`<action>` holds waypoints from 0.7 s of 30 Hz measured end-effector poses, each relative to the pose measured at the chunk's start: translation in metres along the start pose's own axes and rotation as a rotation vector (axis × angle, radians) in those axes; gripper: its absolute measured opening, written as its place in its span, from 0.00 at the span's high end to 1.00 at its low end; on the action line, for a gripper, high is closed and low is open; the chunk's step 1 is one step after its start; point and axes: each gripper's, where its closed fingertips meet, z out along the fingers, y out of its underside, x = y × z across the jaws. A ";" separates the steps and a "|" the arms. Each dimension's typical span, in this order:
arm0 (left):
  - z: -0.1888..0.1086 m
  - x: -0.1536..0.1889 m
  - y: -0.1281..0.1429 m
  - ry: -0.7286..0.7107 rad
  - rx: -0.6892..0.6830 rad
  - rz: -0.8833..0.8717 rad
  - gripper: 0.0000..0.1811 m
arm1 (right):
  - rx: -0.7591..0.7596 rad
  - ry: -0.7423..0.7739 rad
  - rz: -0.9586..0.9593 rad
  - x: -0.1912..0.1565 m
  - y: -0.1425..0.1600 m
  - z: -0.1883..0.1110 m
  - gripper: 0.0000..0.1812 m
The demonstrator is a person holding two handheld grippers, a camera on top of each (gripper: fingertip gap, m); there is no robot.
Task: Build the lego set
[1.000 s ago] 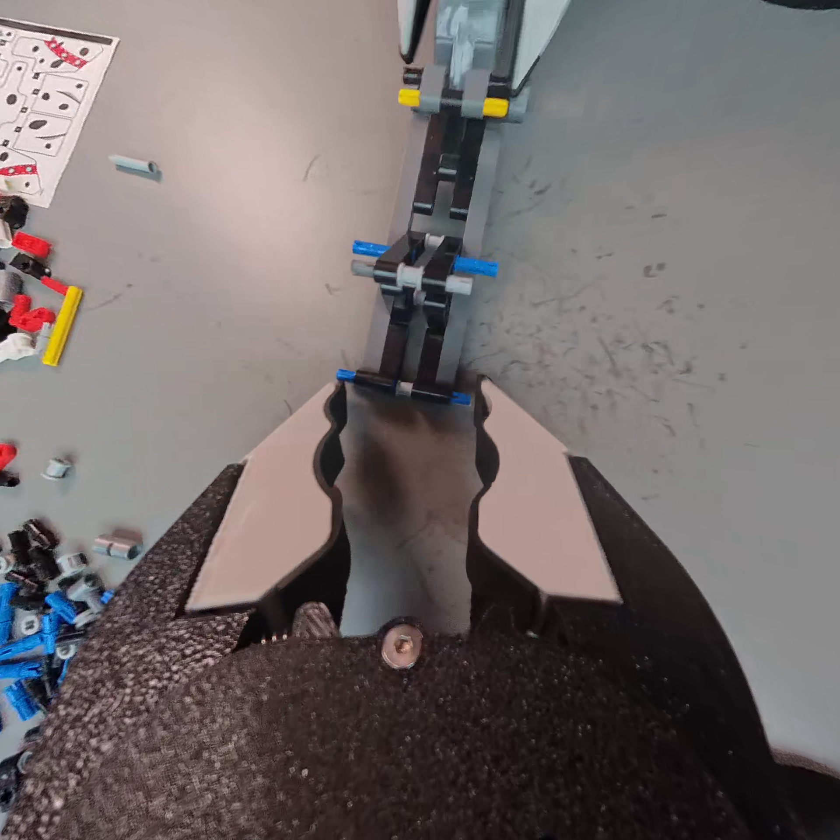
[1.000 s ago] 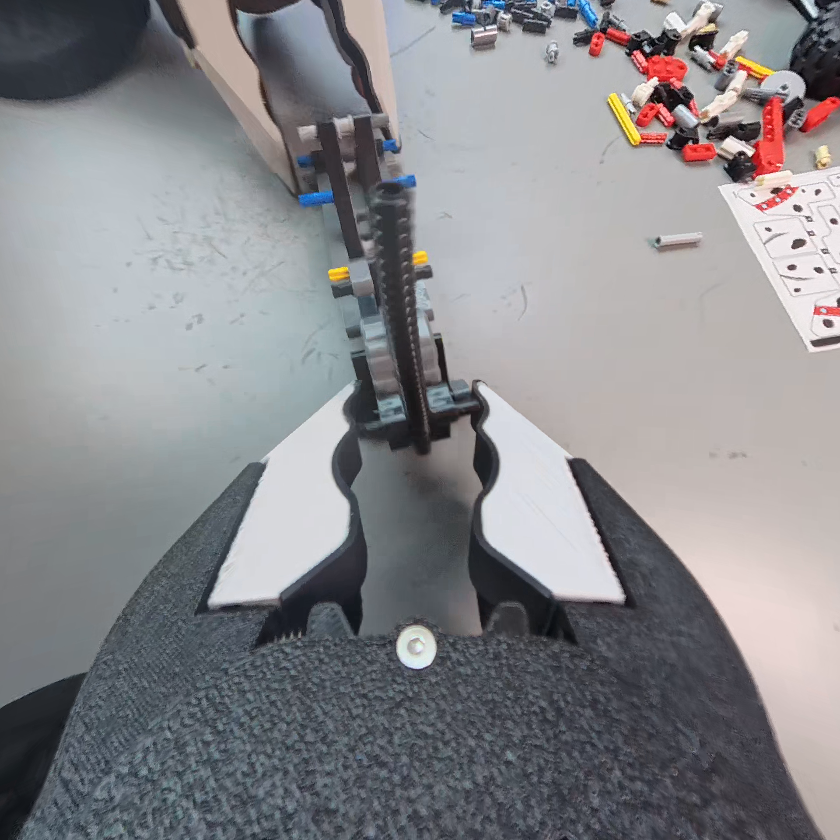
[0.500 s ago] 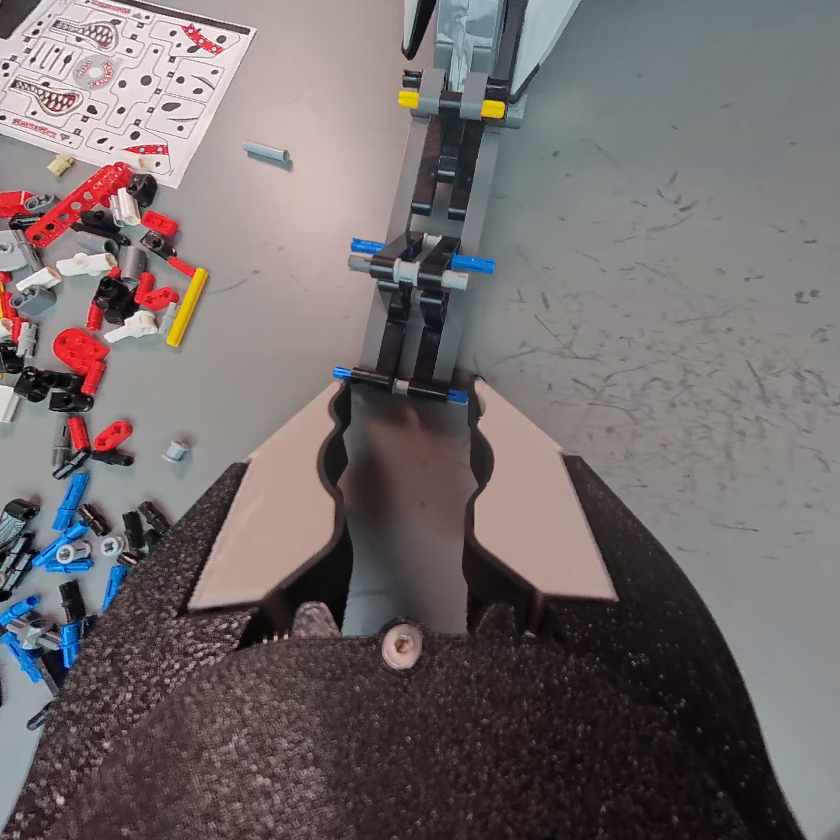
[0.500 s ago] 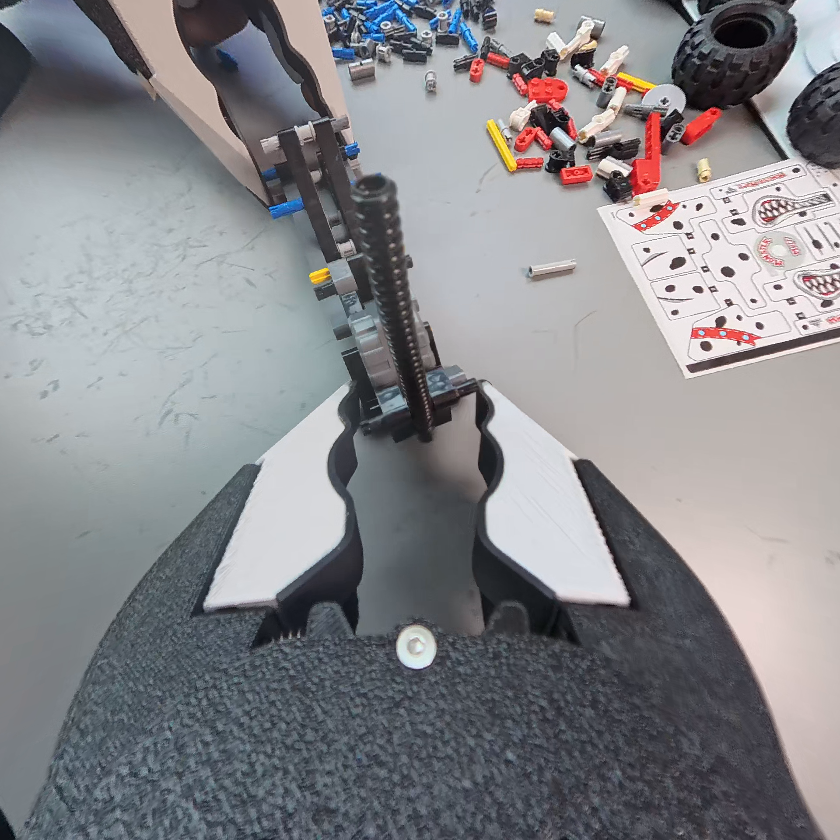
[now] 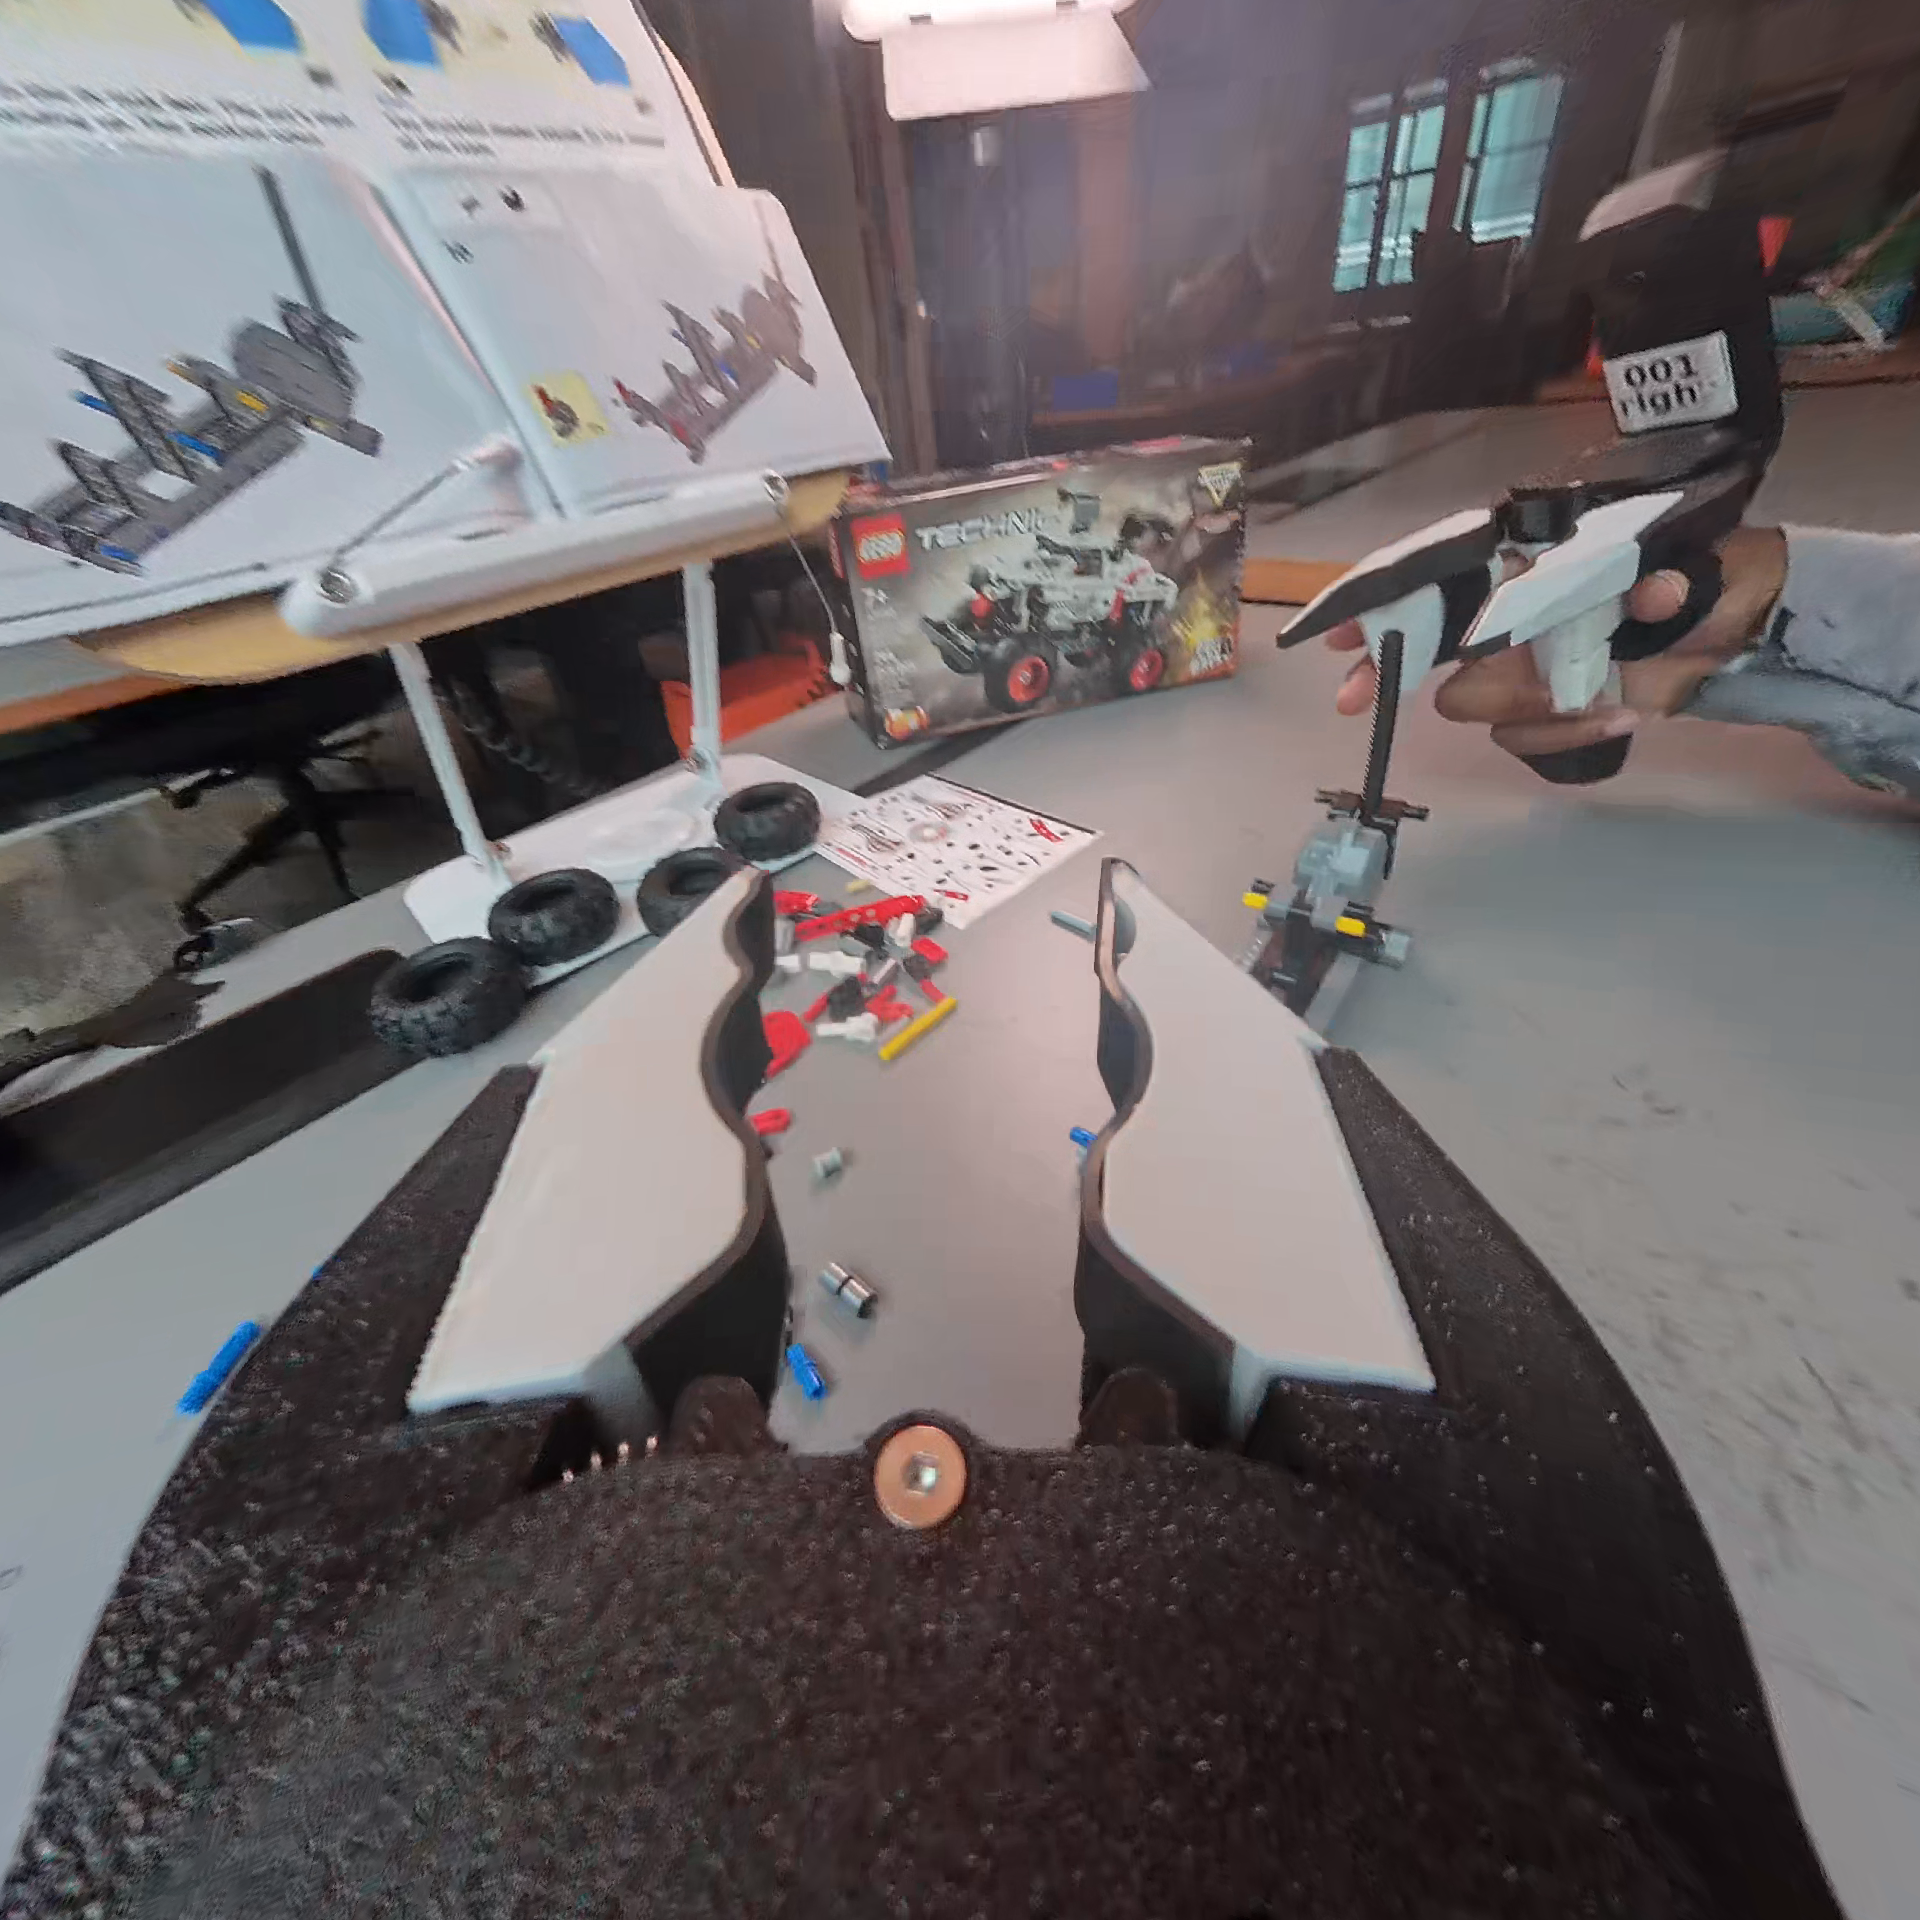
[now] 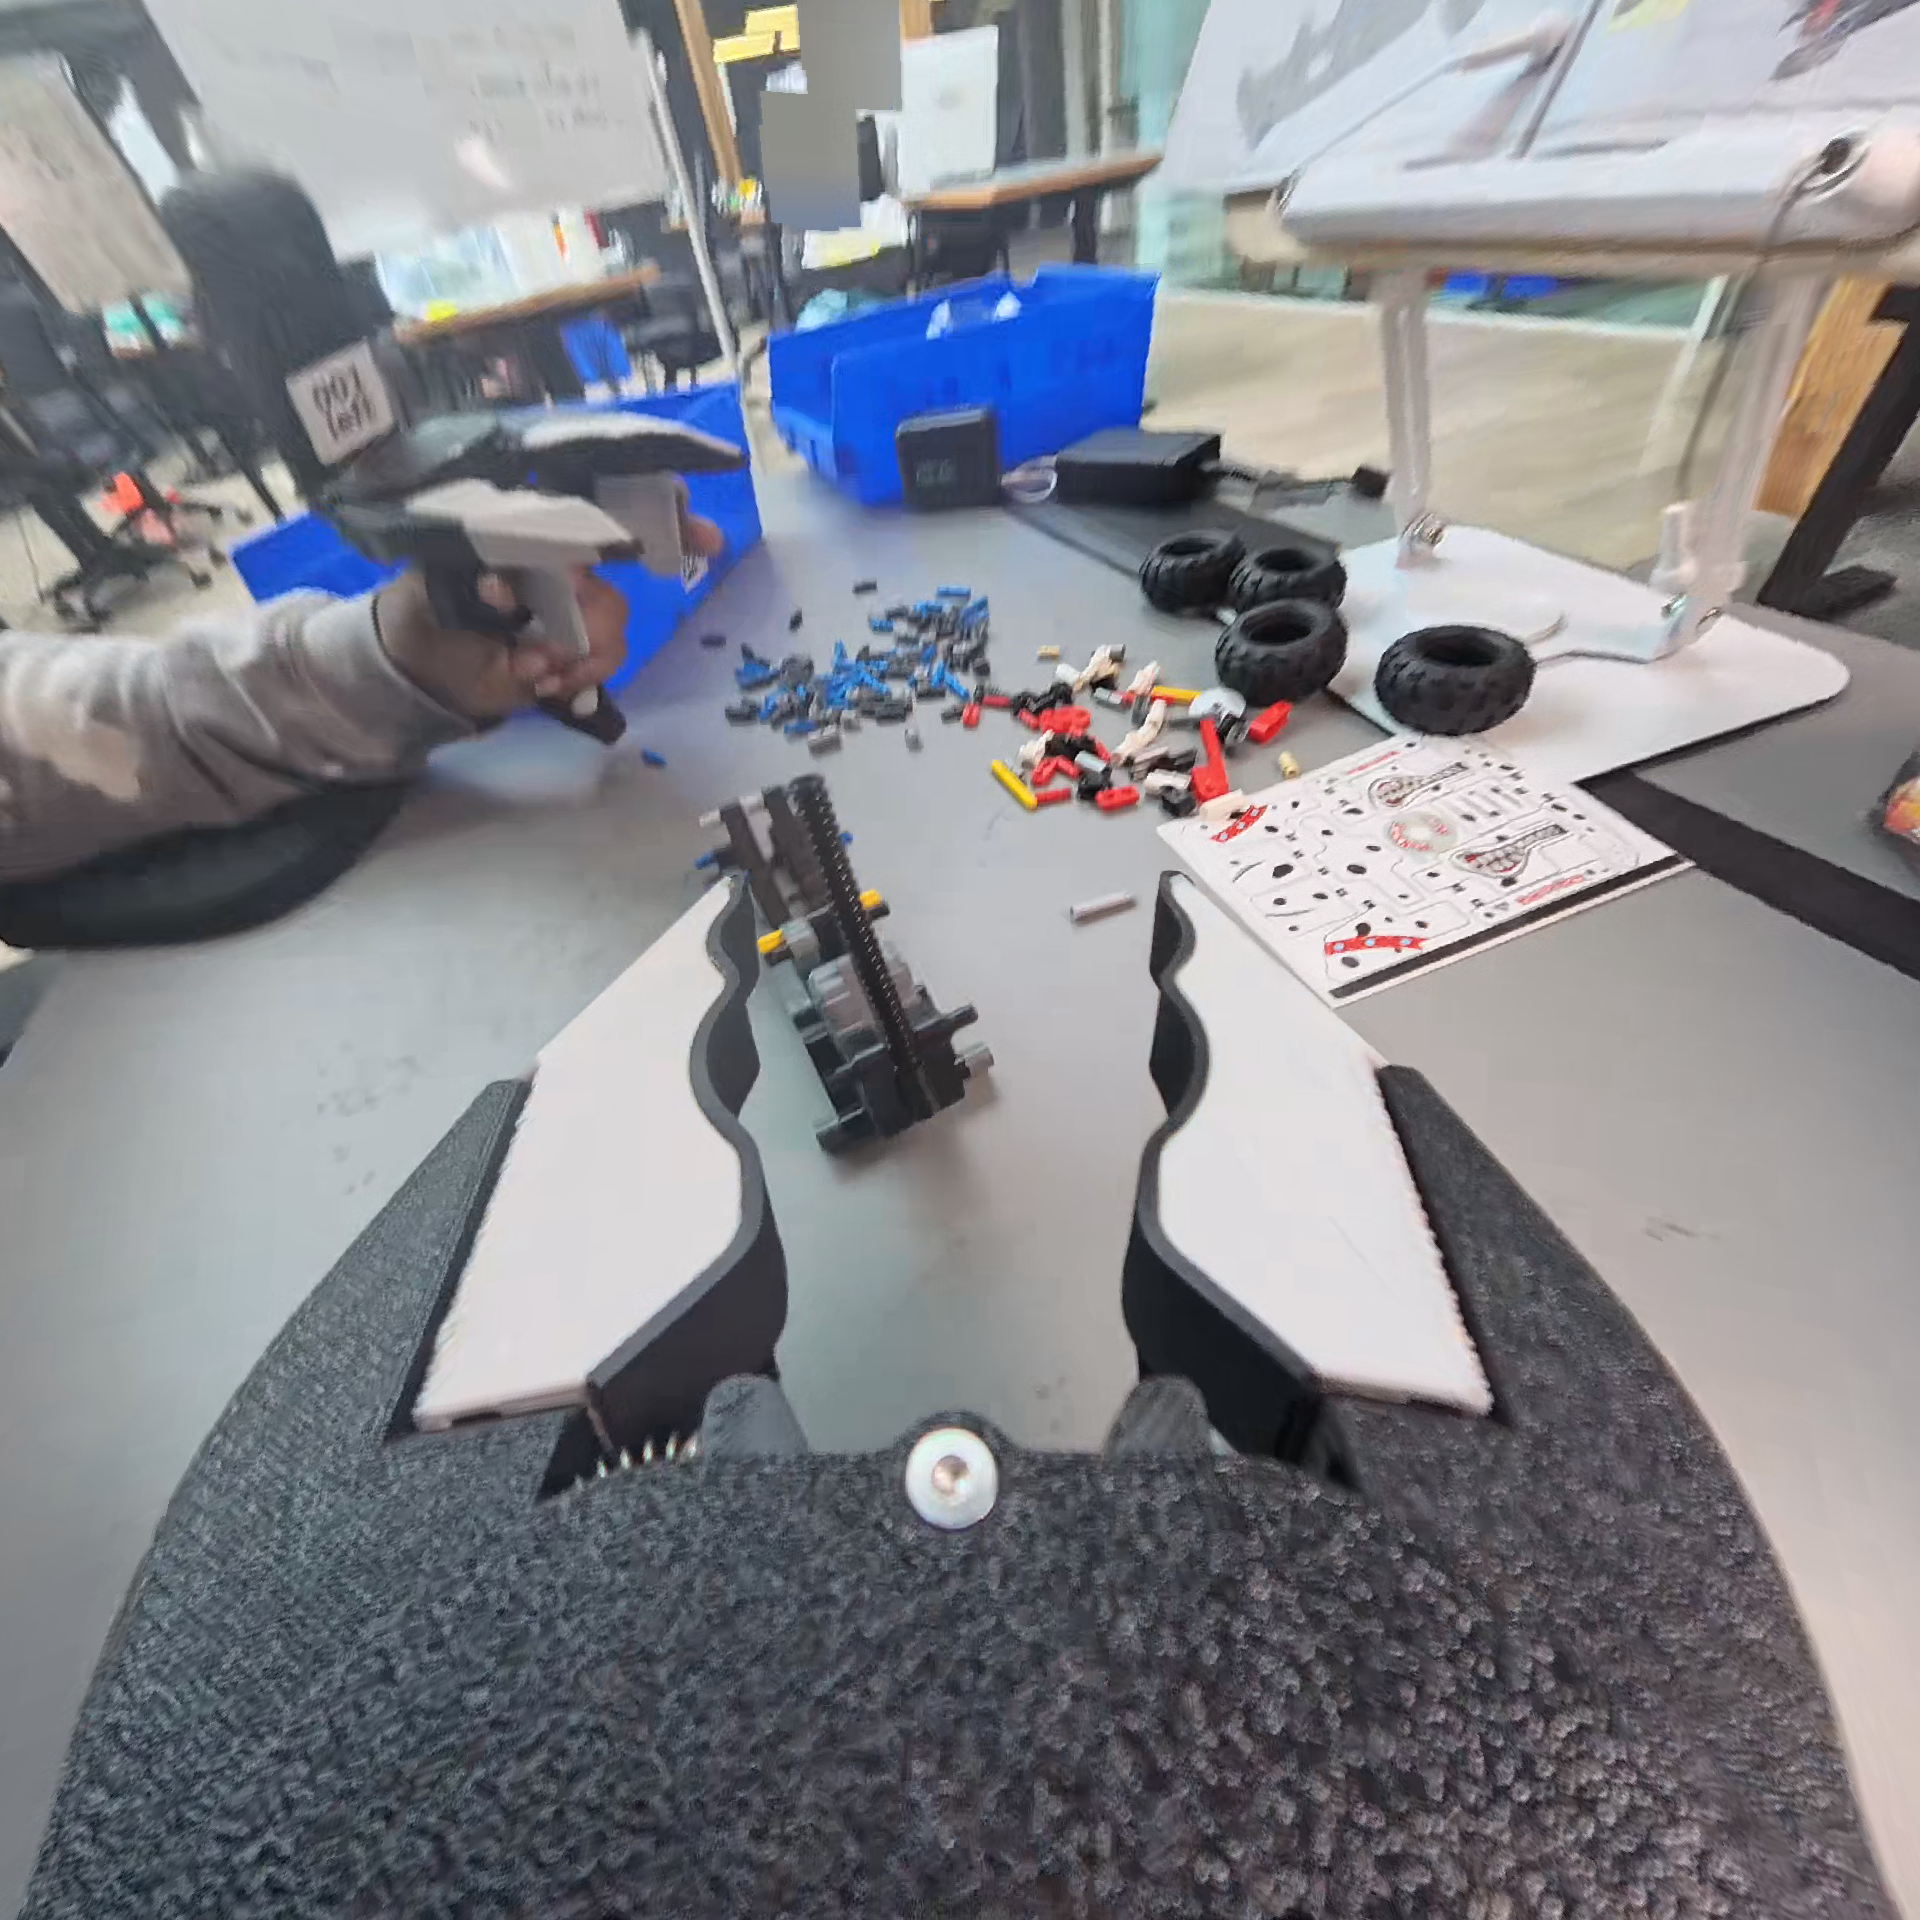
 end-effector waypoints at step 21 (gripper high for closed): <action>-0.009 -0.052 -0.002 -0.301 0.049 -0.052 0.99 | 0.314 0.723 -0.332 0.071 -0.100 0.013 1.00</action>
